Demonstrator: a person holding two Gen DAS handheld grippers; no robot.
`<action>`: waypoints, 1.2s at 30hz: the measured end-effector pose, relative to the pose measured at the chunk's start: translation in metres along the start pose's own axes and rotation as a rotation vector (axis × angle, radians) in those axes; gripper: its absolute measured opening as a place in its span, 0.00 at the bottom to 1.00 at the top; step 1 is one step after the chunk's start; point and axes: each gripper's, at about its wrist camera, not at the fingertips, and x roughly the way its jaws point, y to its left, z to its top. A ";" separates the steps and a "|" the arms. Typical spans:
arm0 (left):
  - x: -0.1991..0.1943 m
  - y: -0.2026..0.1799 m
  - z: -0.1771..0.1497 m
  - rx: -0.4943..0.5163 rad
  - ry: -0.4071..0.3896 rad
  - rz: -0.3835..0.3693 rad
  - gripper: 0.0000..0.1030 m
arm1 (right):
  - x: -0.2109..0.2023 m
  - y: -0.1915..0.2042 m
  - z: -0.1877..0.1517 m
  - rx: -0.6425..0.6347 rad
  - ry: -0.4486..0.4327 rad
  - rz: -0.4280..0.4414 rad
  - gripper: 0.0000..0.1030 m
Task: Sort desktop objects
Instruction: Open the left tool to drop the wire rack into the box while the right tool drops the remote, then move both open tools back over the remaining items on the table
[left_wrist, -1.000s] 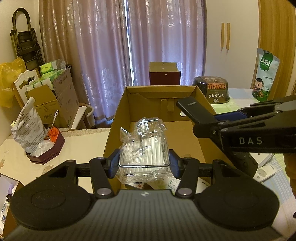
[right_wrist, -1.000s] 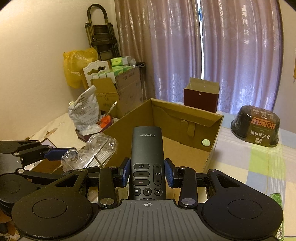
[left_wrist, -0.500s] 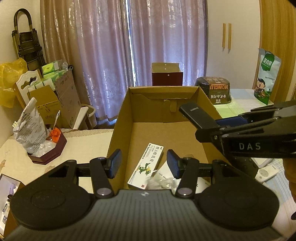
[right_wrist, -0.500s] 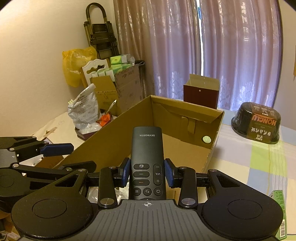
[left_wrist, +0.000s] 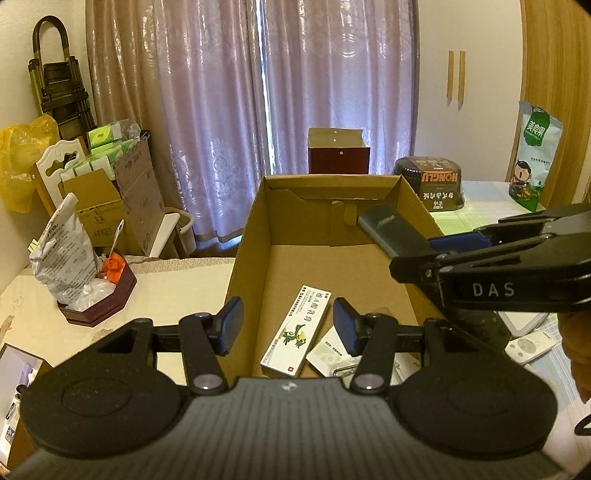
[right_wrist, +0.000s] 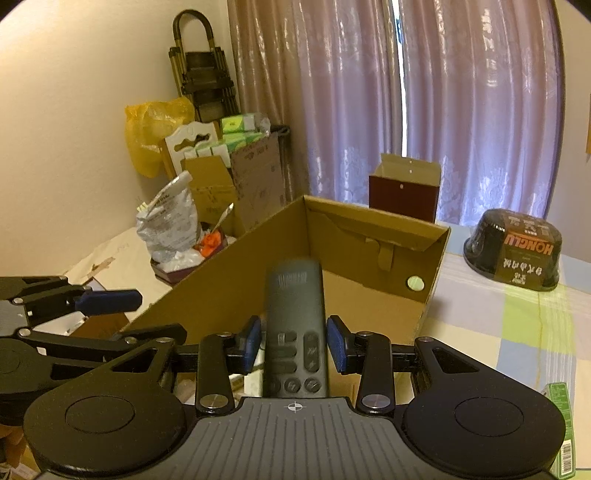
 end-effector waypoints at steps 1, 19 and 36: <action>0.000 0.000 0.000 -0.001 0.000 0.000 0.47 | 0.000 0.000 0.000 0.000 -0.002 0.003 0.37; -0.008 -0.004 -0.002 -0.008 0.000 -0.002 0.47 | -0.017 -0.007 -0.003 0.021 -0.036 -0.022 0.87; -0.053 -0.048 -0.002 0.022 -0.022 -0.037 0.59 | -0.113 -0.037 -0.035 0.080 -0.092 -0.088 0.94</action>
